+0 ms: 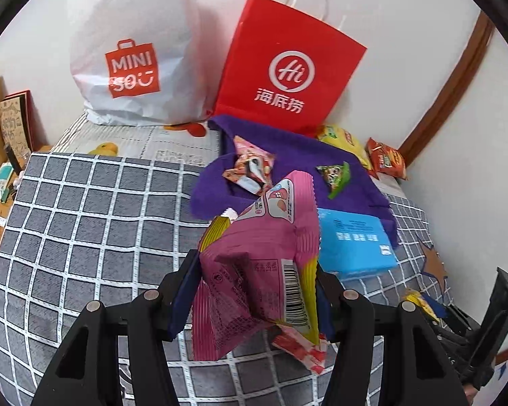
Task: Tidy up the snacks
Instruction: 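Grasp the yellow triangular pack with the right tool while the left tool grasps the pink barcode bag, then lift both held packs and carry them over the purple towel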
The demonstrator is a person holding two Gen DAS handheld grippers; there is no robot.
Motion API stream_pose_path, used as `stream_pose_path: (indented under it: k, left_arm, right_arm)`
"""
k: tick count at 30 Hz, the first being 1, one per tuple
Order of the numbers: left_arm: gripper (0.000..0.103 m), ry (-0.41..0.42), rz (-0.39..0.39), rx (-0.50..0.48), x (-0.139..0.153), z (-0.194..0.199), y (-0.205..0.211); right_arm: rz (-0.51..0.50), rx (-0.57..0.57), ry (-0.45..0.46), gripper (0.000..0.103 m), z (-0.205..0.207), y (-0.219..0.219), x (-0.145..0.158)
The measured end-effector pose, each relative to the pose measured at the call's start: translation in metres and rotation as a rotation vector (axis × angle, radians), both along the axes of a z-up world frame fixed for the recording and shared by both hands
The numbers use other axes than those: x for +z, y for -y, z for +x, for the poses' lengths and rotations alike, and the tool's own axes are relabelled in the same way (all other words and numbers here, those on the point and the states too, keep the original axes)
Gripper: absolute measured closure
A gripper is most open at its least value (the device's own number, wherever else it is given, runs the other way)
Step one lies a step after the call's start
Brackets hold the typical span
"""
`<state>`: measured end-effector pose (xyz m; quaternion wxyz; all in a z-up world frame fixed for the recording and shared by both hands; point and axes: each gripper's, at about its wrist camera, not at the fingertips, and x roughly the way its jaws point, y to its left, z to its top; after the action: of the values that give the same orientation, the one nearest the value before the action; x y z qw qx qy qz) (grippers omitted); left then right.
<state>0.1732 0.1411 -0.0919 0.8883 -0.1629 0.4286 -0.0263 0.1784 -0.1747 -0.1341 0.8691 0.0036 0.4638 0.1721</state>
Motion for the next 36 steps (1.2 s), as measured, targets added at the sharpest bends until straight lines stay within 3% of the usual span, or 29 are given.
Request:
stream_pose_path:
  k: [9,22,36]
  left_arm:
    - [0.046,0.026,0.005,-0.044,0.014,0.003,0.021]
    - [0.046,0.051,0.029,-0.076,0.032,0.032,0.037]
    - [0.046,0.037,0.048,-0.102,0.03,0.075,0.048]
  right_arm:
    - [0.019,-0.006,0.061,0.056,0.004,0.005,0.028]
    - [-0.015,-0.001,0.141,0.056,0.047,-0.005,0.058]
    - [0.0,-0.008,0.122,0.056,0.095,-0.019,0.051]
